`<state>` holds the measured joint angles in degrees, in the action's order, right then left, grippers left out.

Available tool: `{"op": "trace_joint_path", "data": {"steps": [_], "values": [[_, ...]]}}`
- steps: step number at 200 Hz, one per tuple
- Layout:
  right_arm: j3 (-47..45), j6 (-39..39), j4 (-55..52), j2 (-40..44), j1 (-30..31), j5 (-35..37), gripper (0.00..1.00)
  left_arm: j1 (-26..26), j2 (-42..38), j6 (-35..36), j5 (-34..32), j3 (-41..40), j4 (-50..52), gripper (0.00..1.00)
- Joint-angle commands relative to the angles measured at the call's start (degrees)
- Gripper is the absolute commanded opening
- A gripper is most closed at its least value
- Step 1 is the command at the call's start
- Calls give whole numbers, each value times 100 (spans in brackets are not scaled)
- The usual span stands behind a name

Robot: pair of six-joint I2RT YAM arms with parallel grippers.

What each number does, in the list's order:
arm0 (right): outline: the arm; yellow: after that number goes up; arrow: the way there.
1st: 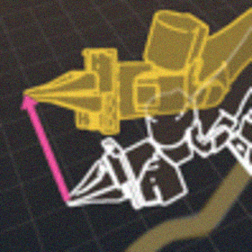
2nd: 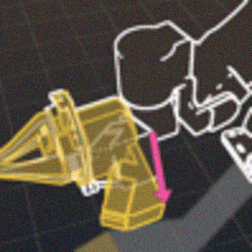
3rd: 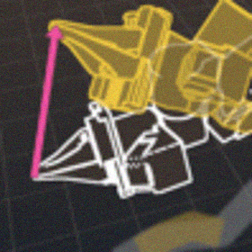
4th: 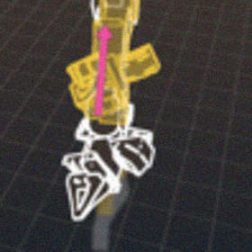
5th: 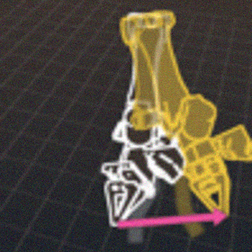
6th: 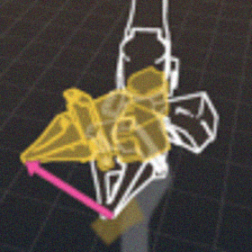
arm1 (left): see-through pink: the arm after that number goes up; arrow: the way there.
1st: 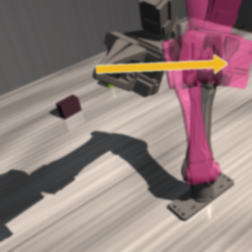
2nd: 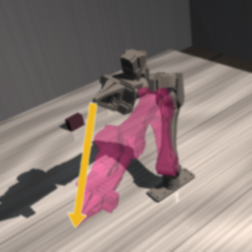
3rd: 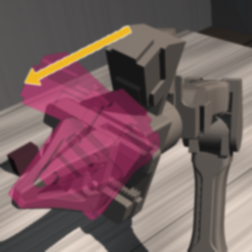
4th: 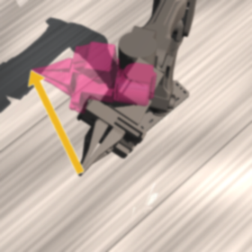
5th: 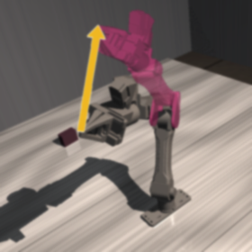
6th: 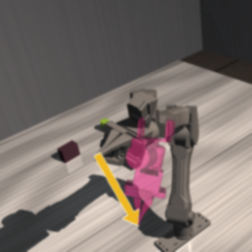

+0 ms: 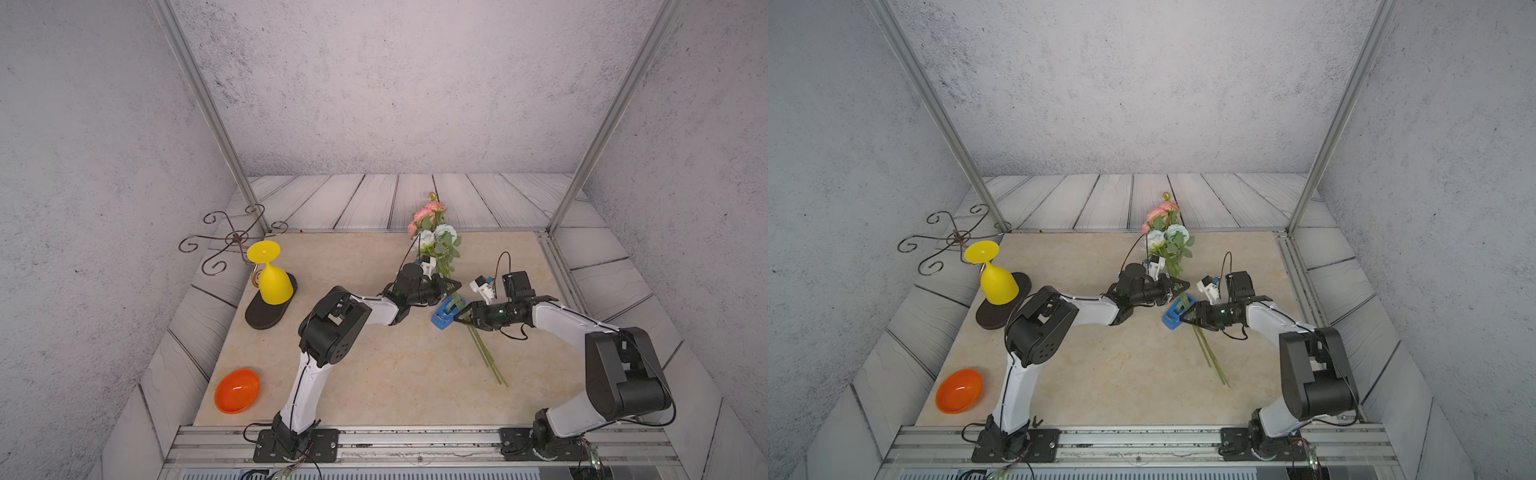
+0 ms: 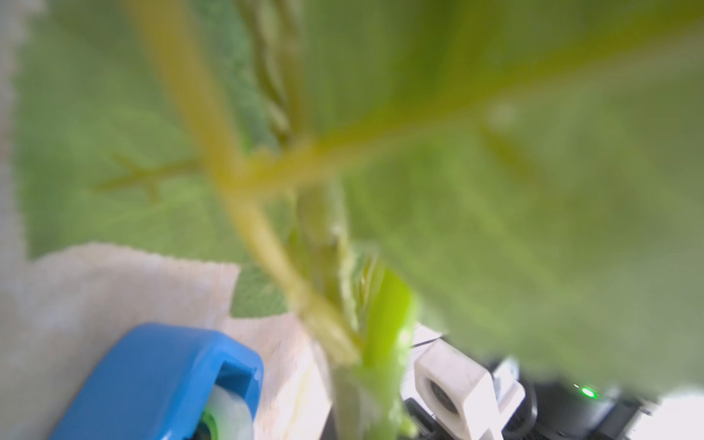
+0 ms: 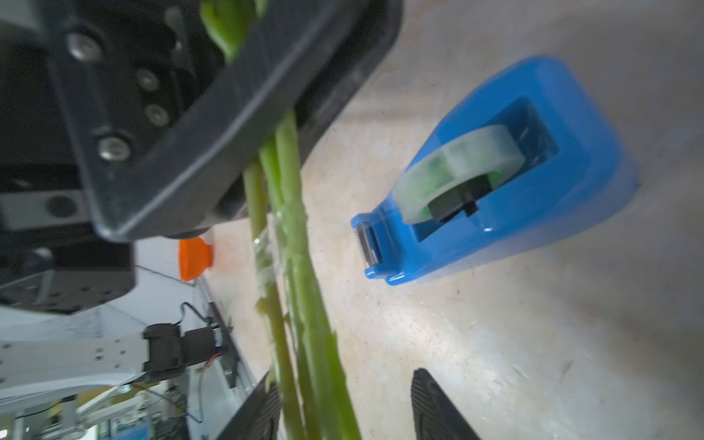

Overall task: Wrap bouquets with tape
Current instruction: Wrap the tape around the bouquet.

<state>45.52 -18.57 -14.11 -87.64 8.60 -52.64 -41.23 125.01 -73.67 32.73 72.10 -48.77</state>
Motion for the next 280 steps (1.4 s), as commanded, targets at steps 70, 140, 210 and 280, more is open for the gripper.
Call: {"op": "trace_joint_path", "data": {"steps": [70, 140, 210, 280], "values": [[306, -756, 1339, -939, -35, -1170, 52, 45, 173, -66, -52, -293, -2024, 0], [880, 708, -1223, -451, 213, 888, 0, 36, 77, 186, -32, -473, -1608, 2], [1860, 1760, -2564, -466, 1484, 3283, 0, 19, -171, 619, 195, -107, 503, 45], [1867, 2006, -2596, -415, 2090, 4255, 0, 28, -175, 414, 291, 137, 850, 0]]}}
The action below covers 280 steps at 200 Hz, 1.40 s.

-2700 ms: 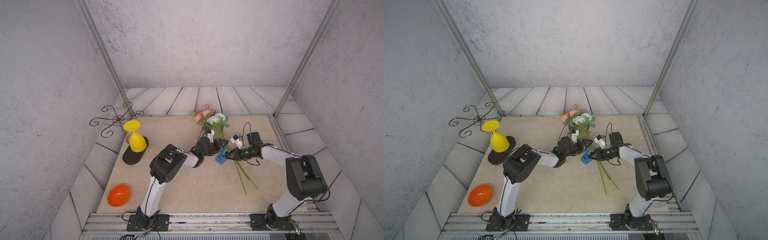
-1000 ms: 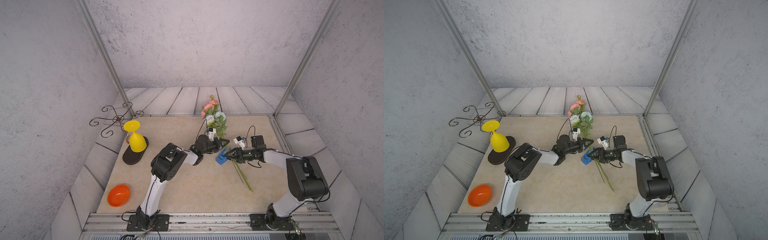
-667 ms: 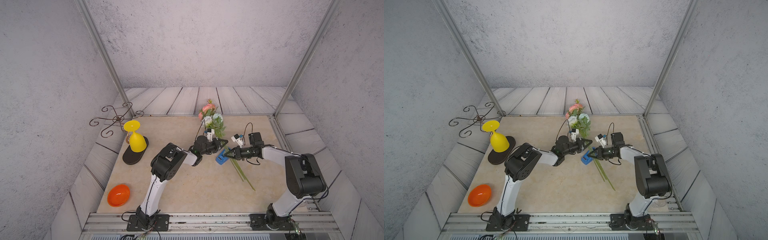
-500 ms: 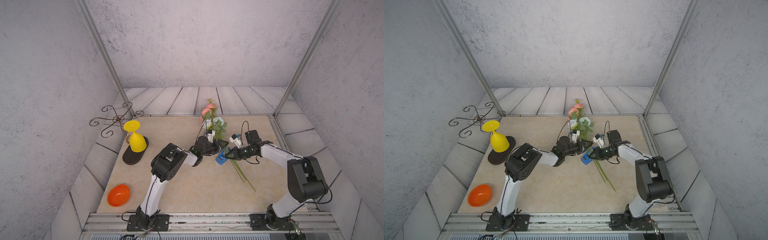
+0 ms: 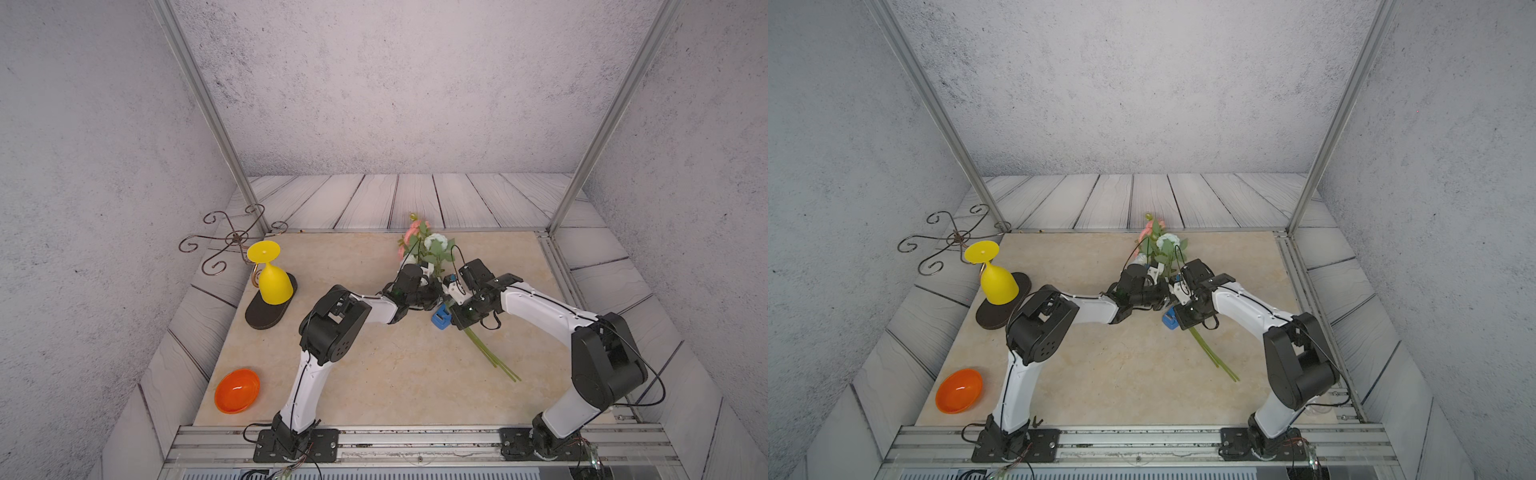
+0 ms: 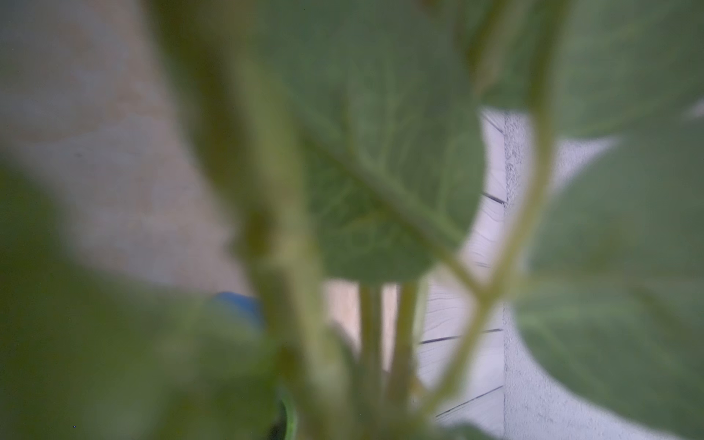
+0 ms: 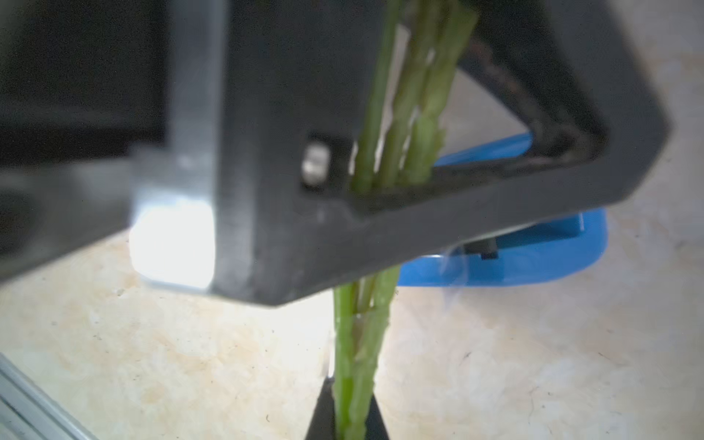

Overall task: Wrap bouquets with tape
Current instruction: Wrap the tape around the bouquet.

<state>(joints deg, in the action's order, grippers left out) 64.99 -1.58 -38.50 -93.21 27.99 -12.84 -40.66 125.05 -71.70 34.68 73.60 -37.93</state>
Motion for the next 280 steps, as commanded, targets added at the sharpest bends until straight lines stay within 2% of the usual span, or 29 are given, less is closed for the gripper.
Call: {"op": "trace_joint_path", "data": {"steps": [1, 19, 34, 46, 60, 90, 108, 149, 232, 258, 280], "values": [[-86, 304, -153, 144, 149, 274, 0, -29, -190, 222, 94, -22, -246, 0], [-208, 148, -17, 168, 150, 244, 8, -20, -365, 349, -20, -227, -263, 0], [-384, -109, 220, 222, 96, -55, 22, -11, -501, 439, -84, -368, -330, 0], [-624, -398, 523, 317, -43, -618, 33, -9, -539, 426, -89, -469, -573, 0], [-959, -792, 938, 502, -290, -1431, 40, -3, -569, 335, -131, -604, -859, 0], [-1895, -1858, 2042, 1314, -1014, -2790, 52, 15, -614, 239, -196, -851, -1385, 0], [-2197, -2169, 2379, 1596, -1267, -3194, 55, 32, -534, 57, -242, -1007, -1955, 0], [-2155, -2160, 2500, 1071, -1309, -3773, 57, 45, -578, 74, -364, -1383, -2665, 0], [-1821, -1854, 2663, 147, -900, -3429, 55, 51, -932, 235, -691, -2037, -2641, 0], [-1789, -1838, 2772, -70, -860, -3402, 48, 50, -1010, 270, -780, -2204, -2626, 0], [-1865, -1843, 2867, -127, -832, -3380, 33, 50, -957, 230, -734, -2173, -2584, 0]]}}
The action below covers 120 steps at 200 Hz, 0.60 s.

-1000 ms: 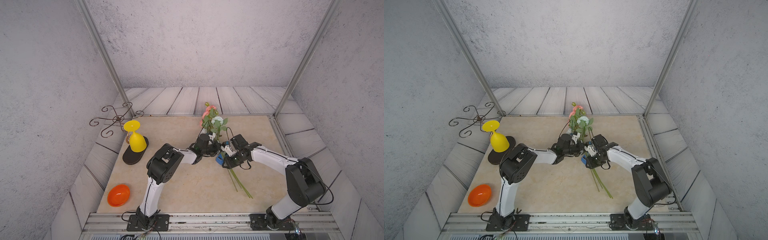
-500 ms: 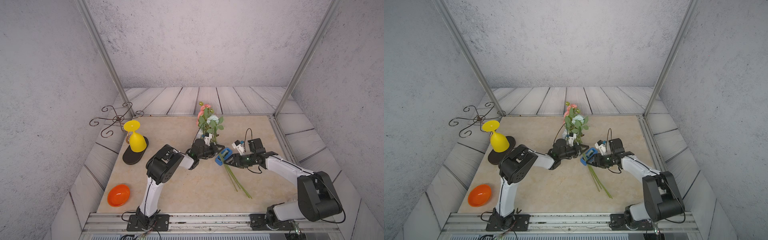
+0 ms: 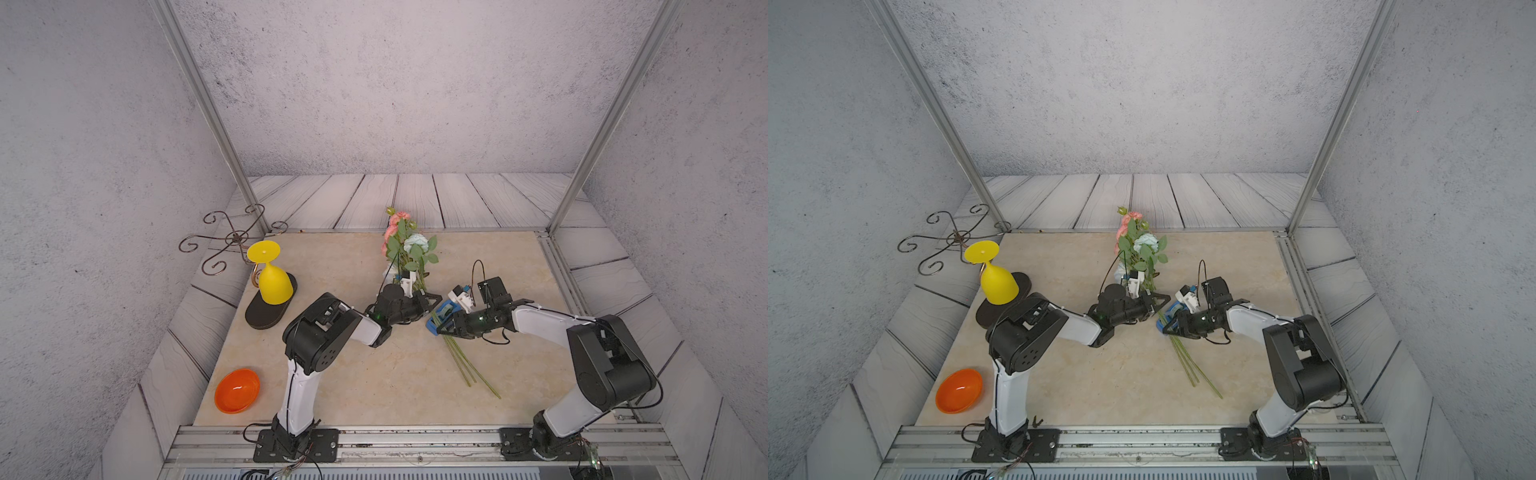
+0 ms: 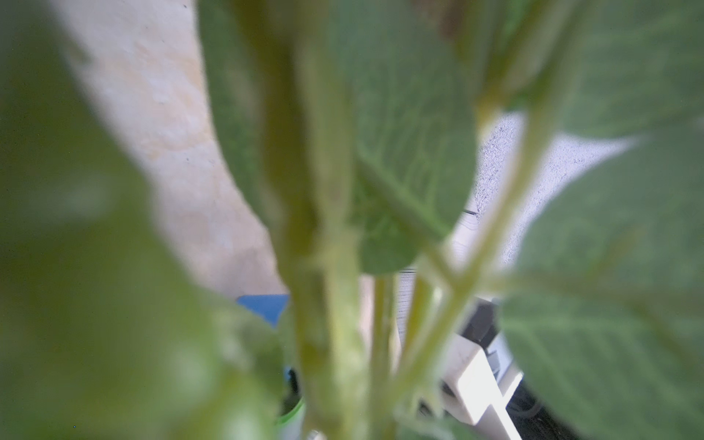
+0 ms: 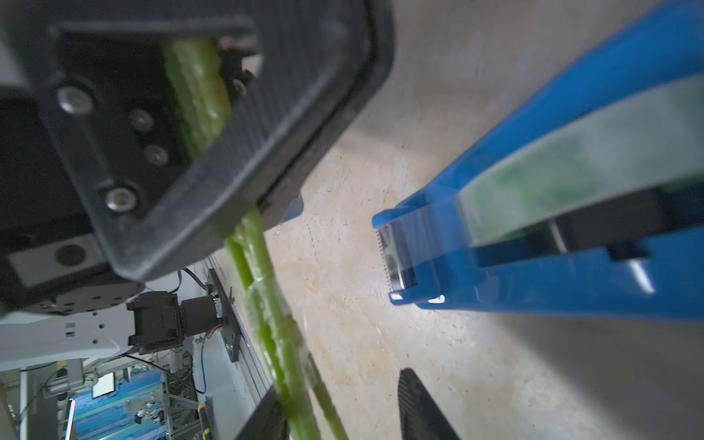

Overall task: Wrap bouquets with tape
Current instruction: Wrap the tape around the bouquet.

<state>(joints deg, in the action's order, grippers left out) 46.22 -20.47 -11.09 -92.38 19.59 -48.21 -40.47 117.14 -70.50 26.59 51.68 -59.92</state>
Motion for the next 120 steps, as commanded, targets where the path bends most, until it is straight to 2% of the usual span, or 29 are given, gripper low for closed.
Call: {"op": "trace_joint_path", "data": {"steps": [1, 9, 29, 45, 74, 120], "values": [[11, 44, 130, -215, 8, 151, 32, 30, -166, 113, 74, 18, -387, 0], [-6, 35, 143, -219, 22, 101, 28, 22, -161, 116, 52, -14, -389, 0], [-25, 101, 38, -188, 112, 154, 32, 24, -217, 170, 48, -64, -183, 0], [-90, 115, -1, -149, 115, 301, 30, 6, -322, 188, -44, -211, -185, 0], [-73, 189, -41, -476, 115, 356, 12, -40, -548, 302, -227, -463, 87, 0], [-62, 239, -63, -623, 115, 433, 11, -62, -175, 63, -272, -584, -538, 0]]}}
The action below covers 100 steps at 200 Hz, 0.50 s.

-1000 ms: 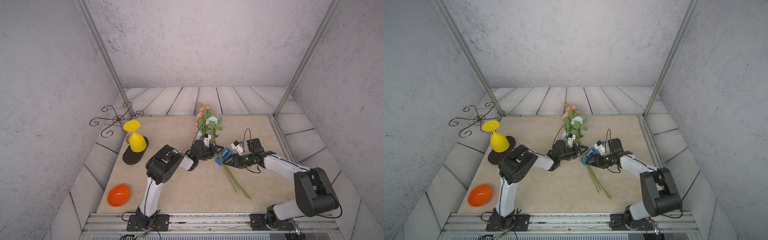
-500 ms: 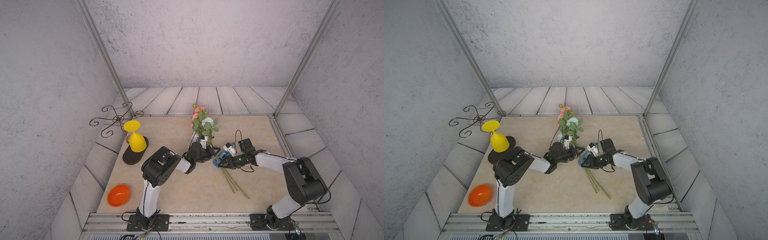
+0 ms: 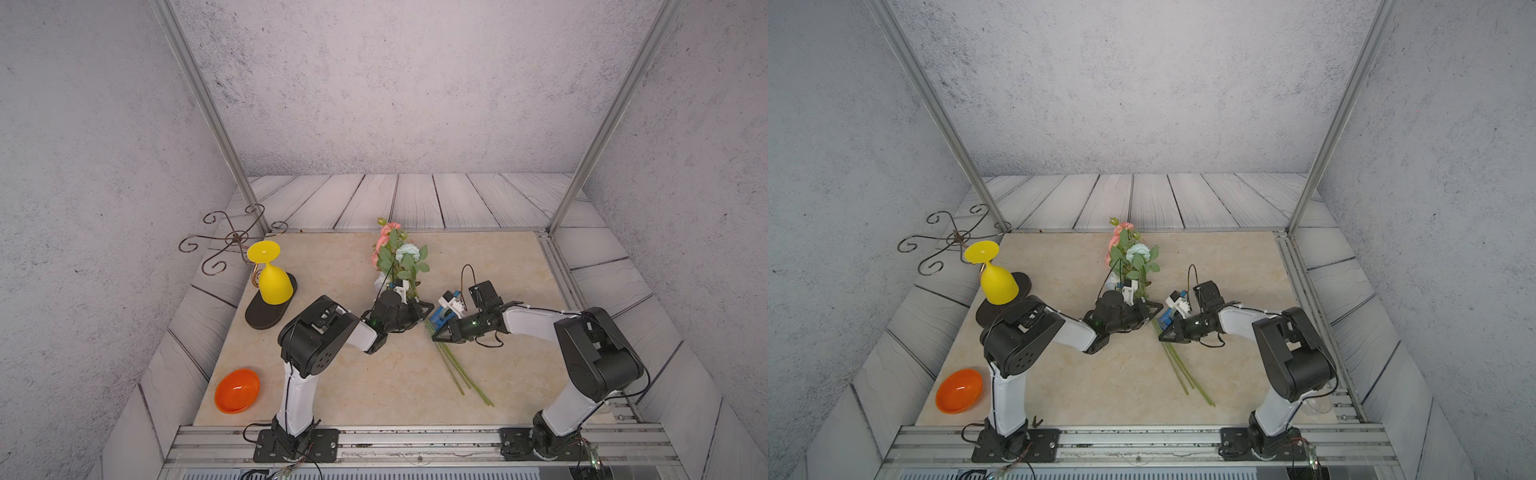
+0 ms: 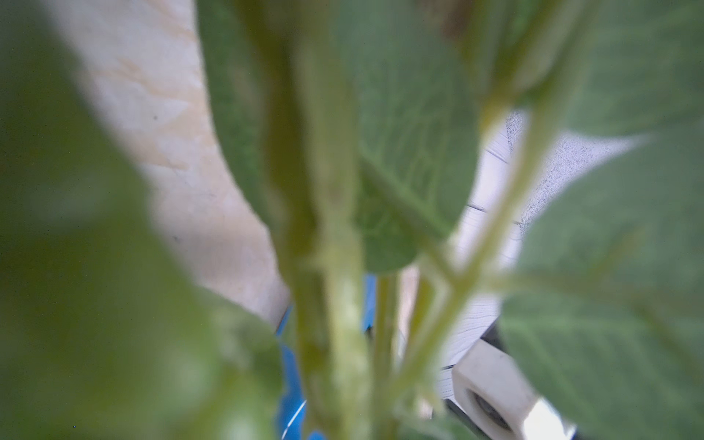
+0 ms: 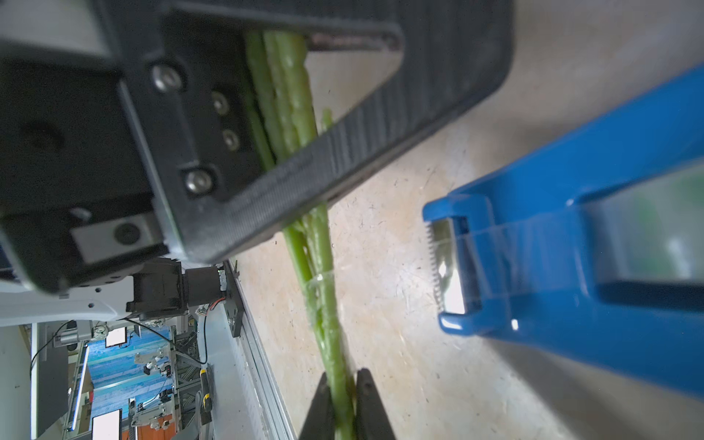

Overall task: Wrap bouquets with tape
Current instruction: Wrap the tape around the bouquet.

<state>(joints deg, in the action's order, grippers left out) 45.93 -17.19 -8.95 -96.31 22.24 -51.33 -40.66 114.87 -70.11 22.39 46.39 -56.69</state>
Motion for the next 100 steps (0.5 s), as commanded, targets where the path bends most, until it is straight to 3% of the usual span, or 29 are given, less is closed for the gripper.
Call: {"op": "trace_joint_path", "data": {"steps": [1, 100], "values": [[-33, -86, -284, -230, -150, 751, 11, -40, 57, 19, 145, -58, -884, 0], [-132, -34, -618, -351, -153, 1185, 12, -152, 392, 6, -140, -385, -1549, 0]]}}
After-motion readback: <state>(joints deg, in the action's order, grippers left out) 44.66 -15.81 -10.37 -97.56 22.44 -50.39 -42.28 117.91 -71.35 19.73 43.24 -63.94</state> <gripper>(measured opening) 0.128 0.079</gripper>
